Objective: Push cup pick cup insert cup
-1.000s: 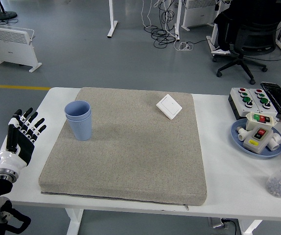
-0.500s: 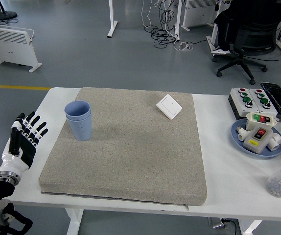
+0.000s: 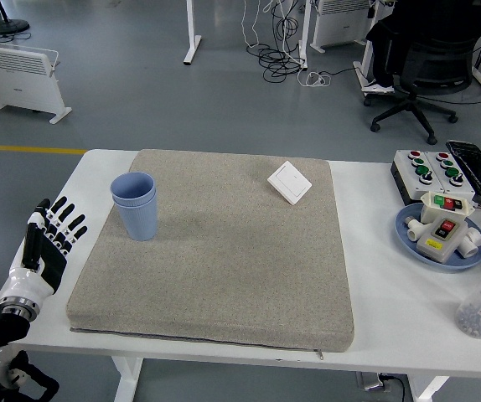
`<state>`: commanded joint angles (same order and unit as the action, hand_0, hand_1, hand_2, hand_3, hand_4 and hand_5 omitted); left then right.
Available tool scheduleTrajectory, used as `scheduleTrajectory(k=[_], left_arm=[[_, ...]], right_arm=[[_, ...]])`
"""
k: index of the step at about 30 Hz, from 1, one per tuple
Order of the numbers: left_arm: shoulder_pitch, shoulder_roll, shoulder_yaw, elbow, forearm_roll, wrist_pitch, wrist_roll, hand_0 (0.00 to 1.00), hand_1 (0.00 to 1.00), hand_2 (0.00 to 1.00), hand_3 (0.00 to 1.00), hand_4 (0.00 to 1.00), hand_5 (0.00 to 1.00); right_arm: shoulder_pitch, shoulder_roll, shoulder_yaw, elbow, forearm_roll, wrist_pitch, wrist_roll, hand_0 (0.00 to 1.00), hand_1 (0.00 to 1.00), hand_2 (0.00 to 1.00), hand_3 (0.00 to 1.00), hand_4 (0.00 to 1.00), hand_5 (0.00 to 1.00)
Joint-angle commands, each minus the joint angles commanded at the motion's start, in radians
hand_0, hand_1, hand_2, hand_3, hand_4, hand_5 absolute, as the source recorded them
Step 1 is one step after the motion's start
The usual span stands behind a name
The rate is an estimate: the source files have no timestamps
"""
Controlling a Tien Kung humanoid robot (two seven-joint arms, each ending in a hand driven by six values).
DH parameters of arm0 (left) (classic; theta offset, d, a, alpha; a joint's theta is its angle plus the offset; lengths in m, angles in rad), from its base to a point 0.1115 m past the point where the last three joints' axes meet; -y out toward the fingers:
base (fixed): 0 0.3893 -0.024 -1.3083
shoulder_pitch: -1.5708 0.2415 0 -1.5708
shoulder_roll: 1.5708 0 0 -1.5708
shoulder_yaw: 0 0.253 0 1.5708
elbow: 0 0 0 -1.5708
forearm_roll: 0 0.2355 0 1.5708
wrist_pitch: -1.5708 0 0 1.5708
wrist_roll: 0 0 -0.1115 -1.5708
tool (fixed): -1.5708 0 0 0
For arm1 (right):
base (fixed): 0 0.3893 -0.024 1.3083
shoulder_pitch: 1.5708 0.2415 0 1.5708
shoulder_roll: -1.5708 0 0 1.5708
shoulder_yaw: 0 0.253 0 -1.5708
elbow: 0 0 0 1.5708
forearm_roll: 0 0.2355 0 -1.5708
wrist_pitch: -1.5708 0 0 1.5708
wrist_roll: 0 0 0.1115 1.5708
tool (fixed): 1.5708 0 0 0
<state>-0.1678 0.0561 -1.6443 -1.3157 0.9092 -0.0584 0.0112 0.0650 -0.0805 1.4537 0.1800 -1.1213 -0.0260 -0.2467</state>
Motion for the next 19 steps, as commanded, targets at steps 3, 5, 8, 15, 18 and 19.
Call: scheduleTrajectory(k=[3, 5, 8, 15, 18, 19], left_arm=[[0.000, 0.000, 0.002, 0.002, 0.001, 0.001, 0.000, 0.889, 0.902, 0.987, 0.957, 0.578, 0.998], [-0.001, 0.000, 0.003, 0.002, 0.002, 0.001, 0.000, 0.889, 0.902, 0.987, 0.957, 0.578, 0.998], [-0.001, -0.001, 0.003, 0.002, 0.005, 0.002, 0.000, 0.889, 0.902, 0.989, 0.959, 0.577, 0.998], [0.000, 0.002, -0.002, 0.000, 0.007, 0.002, 0.000, 0.889, 0.903, 0.989, 0.962, 0.577, 0.998], [-0.001, 0.003, -0.005, -0.001, 0.006, 0.002, -0.001, 0.889, 0.903, 0.989, 0.962, 0.577, 0.998], [-0.001, 0.002, -0.006, -0.001, 0.006, 0.002, -0.001, 0.889, 0.903, 0.989, 0.962, 0.577, 0.998]], right_arm=[[0.000, 0.000, 0.000, 0.000, 0.001, 0.000, 0.001, 0.694, 0.597, 0.615, 0.545, 0.111, 0.432], [0.001, 0.000, 0.000, 0.000, 0.000, 0.001, 0.001, 0.694, 0.597, 0.615, 0.545, 0.111, 0.432], [0.002, 0.000, 0.000, 0.000, 0.002, 0.001, 0.002, 0.694, 0.597, 0.615, 0.545, 0.111, 0.432], [0.006, 0.001, 0.001, 0.000, 0.005, 0.001, 0.003, 0.694, 0.597, 0.615, 0.545, 0.111, 0.433], [0.008, 0.002, 0.001, 0.000, 0.005, 0.001, 0.004, 0.694, 0.597, 0.615, 0.545, 0.111, 0.433], [0.009, 0.002, 0.001, 0.000, 0.007, 0.001, 0.005, 0.694, 0.597, 0.615, 0.545, 0.111, 0.433]])
